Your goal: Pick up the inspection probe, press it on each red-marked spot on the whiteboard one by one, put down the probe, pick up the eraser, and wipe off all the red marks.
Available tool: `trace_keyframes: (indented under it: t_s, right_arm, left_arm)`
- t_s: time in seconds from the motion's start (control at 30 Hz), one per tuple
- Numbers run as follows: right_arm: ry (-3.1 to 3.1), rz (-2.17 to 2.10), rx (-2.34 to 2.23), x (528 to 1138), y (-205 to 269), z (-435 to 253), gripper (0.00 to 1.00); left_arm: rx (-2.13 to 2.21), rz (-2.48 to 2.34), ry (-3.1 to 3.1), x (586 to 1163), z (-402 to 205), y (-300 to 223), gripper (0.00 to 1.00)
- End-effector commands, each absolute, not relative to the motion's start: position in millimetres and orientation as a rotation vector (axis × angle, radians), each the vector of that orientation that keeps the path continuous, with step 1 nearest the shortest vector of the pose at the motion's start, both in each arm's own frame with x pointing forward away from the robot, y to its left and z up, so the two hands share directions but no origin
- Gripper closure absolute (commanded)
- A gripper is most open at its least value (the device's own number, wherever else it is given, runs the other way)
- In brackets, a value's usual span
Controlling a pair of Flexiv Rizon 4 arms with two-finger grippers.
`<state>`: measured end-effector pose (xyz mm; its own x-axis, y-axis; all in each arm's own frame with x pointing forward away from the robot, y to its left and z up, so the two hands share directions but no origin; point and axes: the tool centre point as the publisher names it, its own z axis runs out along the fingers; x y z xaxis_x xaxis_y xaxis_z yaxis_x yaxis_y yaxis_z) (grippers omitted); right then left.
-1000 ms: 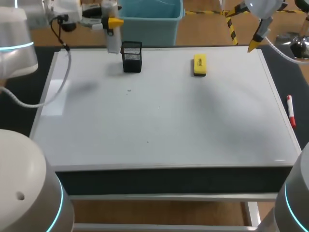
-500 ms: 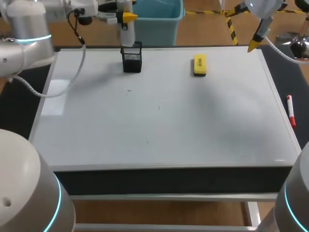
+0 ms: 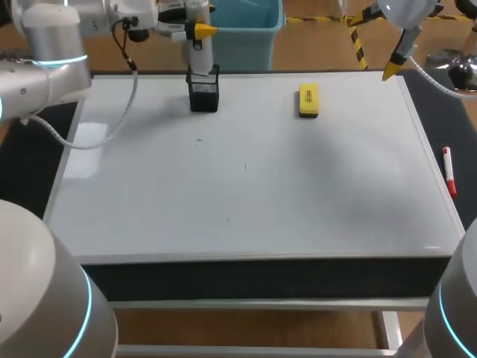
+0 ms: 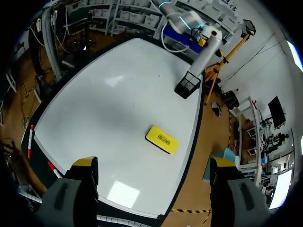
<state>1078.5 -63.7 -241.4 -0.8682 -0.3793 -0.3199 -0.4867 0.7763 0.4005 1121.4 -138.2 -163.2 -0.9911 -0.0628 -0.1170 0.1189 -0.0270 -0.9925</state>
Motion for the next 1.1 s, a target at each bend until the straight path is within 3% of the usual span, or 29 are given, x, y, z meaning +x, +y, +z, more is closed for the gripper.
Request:
trace_keyframes:
  t_s: [0.03, 1.1]
  right_arm:
    - [2.752, 0.705, -0.684, 1078.8, -64.4, -240.6, 0.00]
    - [2.752, 0.705, -0.684, 1078.8, -64.4, -240.6, 0.00]
  left_arm:
    - [0.074, -2.183, 2.087, 1128.6, -169.8, -138.7, 1.00]
    - [-0.038, -2.176, 2.074, 1150.5, -213.4, -137.5, 1.00]
